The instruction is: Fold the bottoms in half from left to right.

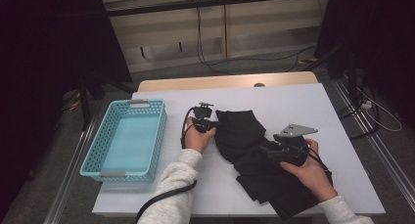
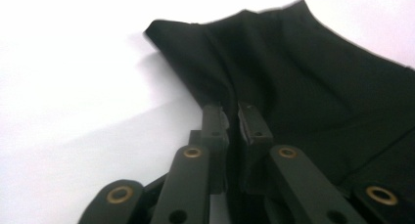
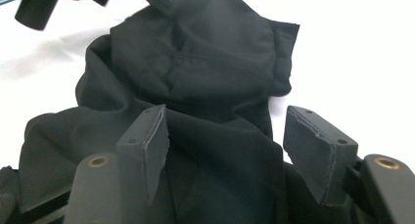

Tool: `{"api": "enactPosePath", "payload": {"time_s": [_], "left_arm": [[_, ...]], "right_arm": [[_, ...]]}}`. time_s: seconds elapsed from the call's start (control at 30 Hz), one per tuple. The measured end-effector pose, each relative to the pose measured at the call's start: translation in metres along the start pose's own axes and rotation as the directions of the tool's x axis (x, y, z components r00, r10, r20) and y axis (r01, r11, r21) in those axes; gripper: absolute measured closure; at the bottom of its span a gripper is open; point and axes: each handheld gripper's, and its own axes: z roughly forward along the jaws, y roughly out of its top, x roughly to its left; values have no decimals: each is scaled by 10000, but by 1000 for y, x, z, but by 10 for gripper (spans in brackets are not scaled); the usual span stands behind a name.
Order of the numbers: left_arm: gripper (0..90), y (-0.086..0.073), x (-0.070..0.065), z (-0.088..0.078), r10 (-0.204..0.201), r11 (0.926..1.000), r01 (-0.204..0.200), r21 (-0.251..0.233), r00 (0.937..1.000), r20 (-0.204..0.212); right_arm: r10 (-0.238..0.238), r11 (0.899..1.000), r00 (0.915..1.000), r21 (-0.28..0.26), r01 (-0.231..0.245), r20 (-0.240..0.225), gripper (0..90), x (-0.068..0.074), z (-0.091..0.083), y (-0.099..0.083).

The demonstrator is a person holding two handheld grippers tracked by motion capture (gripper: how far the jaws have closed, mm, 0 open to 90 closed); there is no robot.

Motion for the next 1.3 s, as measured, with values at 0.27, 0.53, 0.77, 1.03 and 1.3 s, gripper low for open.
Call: {"api": "enactPosePath", "payload": {"time_s": [0.27,0.53,0.77,1.03,1.3], "left_arm": [[858,3,39,-28,-632,9962,592,-642,9960,-633],[858,1,64,-42,-1056,9898,903,-1101,9843,-1416],[838,-3,66,-42,-1092,9901,957,-1029,9848,-1351],[617,-7,60,-43,-743,9919,619,-1113,9910,-1116],[314,-14,51,-46,-24,9950,-71,-995,9955,-942]], "right_arm": [[110,9999,9999,79,-111,95,315,-7,-4,-3],[373,9987,9982,328,-389,471,320,-23,-13,-17],[531,9939,9946,915,-613,890,378,-33,-14,-30],[1085,9805,9920,1573,-1175,650,690,-45,-13,-43],[1392,9787,9902,1513,-1389,82,893,-60,-19,-43]]}}
